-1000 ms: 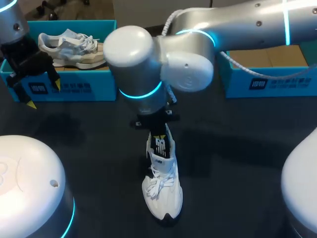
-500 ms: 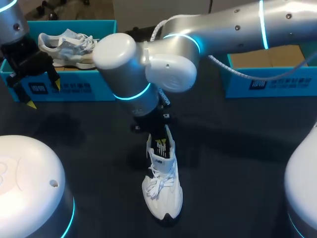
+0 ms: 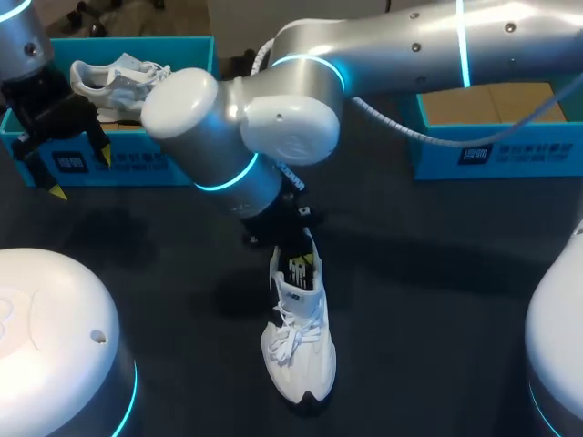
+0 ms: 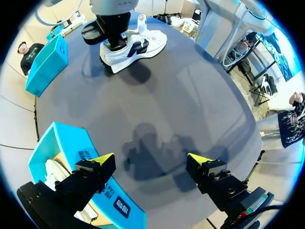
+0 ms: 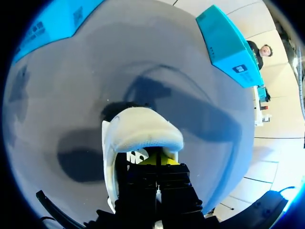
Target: Take the shoe out of the shoebox, open the shoe tongue, remove and reinsert the insole, then place the shoe into the shoebox
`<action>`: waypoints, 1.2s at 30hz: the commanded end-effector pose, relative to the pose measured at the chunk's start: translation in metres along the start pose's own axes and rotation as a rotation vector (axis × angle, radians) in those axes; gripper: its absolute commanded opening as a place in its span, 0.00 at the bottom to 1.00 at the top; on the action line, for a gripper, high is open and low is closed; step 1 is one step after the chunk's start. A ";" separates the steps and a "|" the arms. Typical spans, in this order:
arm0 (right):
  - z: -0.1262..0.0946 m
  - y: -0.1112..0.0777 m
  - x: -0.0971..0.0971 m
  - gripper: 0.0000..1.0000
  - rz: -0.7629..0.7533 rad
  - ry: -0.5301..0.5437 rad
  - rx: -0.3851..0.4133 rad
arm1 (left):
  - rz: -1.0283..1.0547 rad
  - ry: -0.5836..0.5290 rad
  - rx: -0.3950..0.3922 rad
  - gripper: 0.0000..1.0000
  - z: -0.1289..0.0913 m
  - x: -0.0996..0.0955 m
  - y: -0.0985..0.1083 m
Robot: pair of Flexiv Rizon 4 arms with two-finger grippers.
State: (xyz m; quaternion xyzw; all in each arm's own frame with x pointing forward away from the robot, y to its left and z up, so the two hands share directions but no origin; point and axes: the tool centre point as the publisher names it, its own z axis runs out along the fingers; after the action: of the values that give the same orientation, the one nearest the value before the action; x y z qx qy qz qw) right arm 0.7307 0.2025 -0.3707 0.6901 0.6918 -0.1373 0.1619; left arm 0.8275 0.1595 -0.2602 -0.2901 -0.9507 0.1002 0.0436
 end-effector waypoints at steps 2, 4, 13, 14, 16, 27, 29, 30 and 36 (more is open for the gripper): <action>0.022 0.005 0.010 0.00 -0.023 -0.007 0.033 | 0.001 0.002 -0.001 1.00 0.000 0.000 0.001; 0.027 0.004 0.012 0.00 -0.029 0.008 0.044 | 0.001 0.002 -0.001 1.00 0.000 0.000 0.001; 0.024 0.002 0.018 0.00 -0.060 0.044 0.042 | 0.001 0.002 -0.001 1.00 0.000 0.000 0.001; 0.019 0.003 0.016 0.00 -0.058 0.043 0.031 | 0.001 0.002 -0.001 1.00 0.000 0.000 0.001; 0.012 0.004 0.011 0.00 -0.055 0.044 0.009 | 0.001 0.002 -0.001 1.00 0.000 0.000 0.001; 0.015 0.013 0.013 0.00 -0.070 0.221 0.039 | 0.001 0.002 -0.001 1.00 0.000 0.000 0.001; 0.022 0.015 0.018 0.00 -0.080 0.244 0.058 | 0.001 0.002 -0.001 1.00 0.000 0.000 0.001; 0.024 0.016 0.020 0.00 -0.083 0.253 0.065 | 0.001 0.002 -0.001 1.00 0.000 0.000 0.001; 0.038 0.016 0.030 0.00 -0.095 0.301 0.102 | 0.001 0.002 -0.001 1.00 0.000 0.000 0.001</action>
State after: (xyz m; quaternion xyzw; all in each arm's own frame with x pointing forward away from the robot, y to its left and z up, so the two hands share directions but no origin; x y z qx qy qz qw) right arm 0.7450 0.2168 -0.4038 0.6754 0.7314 -0.0877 0.0335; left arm 0.8277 0.1594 -0.2604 -0.2901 -0.9507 0.1004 0.0436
